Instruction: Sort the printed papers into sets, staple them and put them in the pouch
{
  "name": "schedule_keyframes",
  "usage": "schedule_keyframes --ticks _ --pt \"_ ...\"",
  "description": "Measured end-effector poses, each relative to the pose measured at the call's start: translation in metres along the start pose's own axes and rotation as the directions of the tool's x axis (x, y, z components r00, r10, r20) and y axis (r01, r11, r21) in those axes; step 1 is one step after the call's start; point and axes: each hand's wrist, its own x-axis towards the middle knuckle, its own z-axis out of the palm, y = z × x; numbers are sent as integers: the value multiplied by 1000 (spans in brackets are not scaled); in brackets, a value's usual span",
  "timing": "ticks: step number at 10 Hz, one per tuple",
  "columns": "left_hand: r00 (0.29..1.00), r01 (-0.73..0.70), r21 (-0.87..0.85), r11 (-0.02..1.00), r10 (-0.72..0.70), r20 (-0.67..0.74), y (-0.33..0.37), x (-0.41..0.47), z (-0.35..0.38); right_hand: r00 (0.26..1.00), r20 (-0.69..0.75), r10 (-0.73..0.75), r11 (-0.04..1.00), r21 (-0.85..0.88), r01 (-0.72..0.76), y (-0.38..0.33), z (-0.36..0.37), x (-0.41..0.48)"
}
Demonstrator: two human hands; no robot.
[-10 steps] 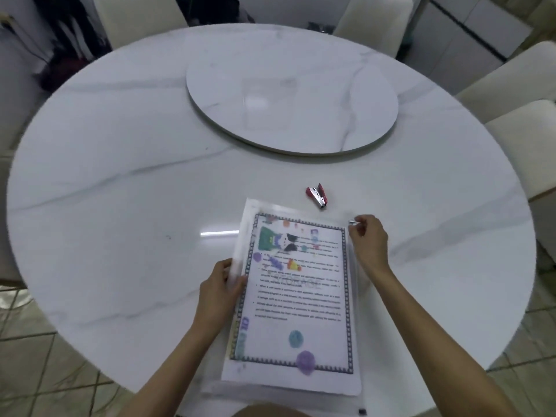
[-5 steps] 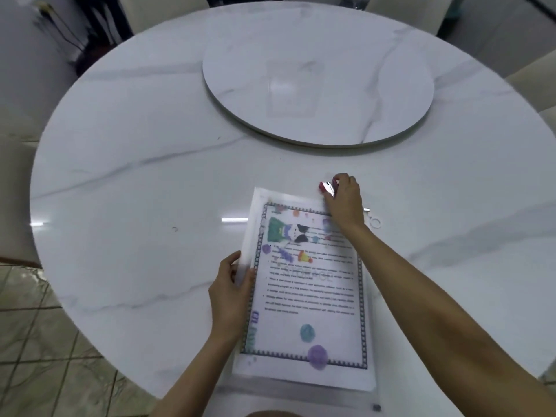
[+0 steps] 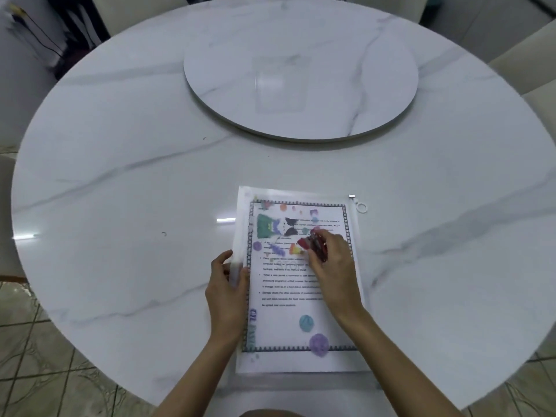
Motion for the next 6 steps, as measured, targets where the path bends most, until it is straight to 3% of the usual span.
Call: schedule_keyframes --ticks 2,3,4,5,6 --pt "991 -136 336 932 130 39 -11 4 3 1000 27 -8 993 -114 11 9 10 -30" --pt "984 -179 444 878 160 81 -14 4 -3 1000 17 16 996 -87 -15 5 9 -29" --pt "961 -273 437 857 218 173 -23 0 -14 1000 -10 22 998 -67 -22 4 6 -30" --pt "941 -332 420 844 266 210 -38 -5 -25 995 -33 94 992 81 -91 -8 -5 -23" --pt "892 -451 364 815 401 207 -58 -13 -34 985 -80 155 957 260 -129 -25 -28 -2"
